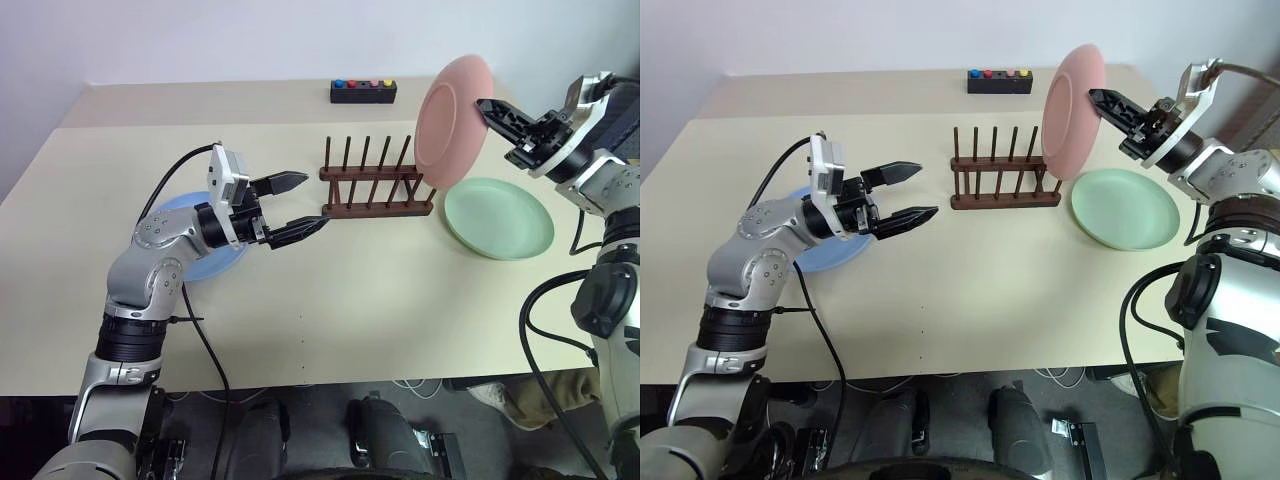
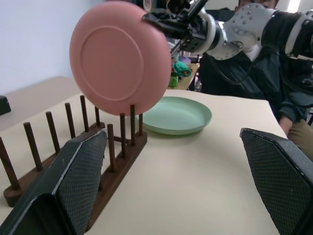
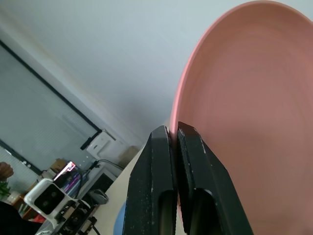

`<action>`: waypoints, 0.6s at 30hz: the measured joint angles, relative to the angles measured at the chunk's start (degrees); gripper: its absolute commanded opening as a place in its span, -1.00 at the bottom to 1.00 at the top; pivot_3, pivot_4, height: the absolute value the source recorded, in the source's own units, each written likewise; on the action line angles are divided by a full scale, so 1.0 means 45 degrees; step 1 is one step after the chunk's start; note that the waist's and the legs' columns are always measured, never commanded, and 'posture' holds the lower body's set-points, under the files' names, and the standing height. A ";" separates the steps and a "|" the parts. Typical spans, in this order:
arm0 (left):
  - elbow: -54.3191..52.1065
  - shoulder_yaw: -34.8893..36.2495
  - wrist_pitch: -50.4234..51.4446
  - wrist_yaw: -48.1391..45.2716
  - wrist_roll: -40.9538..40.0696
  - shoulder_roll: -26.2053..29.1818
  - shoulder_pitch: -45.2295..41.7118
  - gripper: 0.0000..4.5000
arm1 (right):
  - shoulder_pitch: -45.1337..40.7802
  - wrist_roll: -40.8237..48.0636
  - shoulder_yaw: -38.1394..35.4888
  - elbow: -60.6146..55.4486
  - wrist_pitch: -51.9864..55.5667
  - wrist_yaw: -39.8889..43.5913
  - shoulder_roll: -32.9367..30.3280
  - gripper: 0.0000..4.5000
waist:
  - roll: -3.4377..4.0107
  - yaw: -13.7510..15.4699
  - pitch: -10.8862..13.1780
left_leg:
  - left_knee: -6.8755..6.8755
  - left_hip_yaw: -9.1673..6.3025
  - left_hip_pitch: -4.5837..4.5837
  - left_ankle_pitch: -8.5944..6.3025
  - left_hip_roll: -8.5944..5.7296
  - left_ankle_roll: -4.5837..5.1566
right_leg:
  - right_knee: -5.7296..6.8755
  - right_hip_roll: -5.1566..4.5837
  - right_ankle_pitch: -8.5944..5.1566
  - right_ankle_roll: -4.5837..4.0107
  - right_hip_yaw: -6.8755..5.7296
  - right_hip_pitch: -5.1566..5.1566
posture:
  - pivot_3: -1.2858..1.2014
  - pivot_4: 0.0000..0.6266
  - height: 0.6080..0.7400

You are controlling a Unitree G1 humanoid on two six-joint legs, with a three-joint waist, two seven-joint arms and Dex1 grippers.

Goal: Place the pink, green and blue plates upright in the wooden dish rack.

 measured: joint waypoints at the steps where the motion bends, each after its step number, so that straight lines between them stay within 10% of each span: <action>1: -0.0009 0.0001 0.0016 0.0005 -0.0042 0.0003 0.0001 1.00 | 0.0000 -0.0061 -0.0002 0.0157 0.0046 -0.0085 0.0003 -0.99 | 0.0000 0.0000 0.0000 | 0.0000 0.0001 0.0000 0.0000 -0.0001 0.0000 | 0.0000 0.0000 0.0000 0.0000 0.0001 0.0000 | 0.03 -0.52 1.00; 18: -0.0212 0.0004 0.0228 0.0069 -0.0090 0.0019 0.0016 1.00 | 0.0007 -0.0659 -0.0011 0.0474 -0.0439 -0.0478 0.0391 -0.99 | 0.0005 -0.0003 0.0003 | -0.0001 0.0005 0.0000 0.0000 0.0000 -0.0001 | 0.0002 0.0001 0.0000 0.0000 0.0003 -0.0003 | 0.03 -0.52 1.00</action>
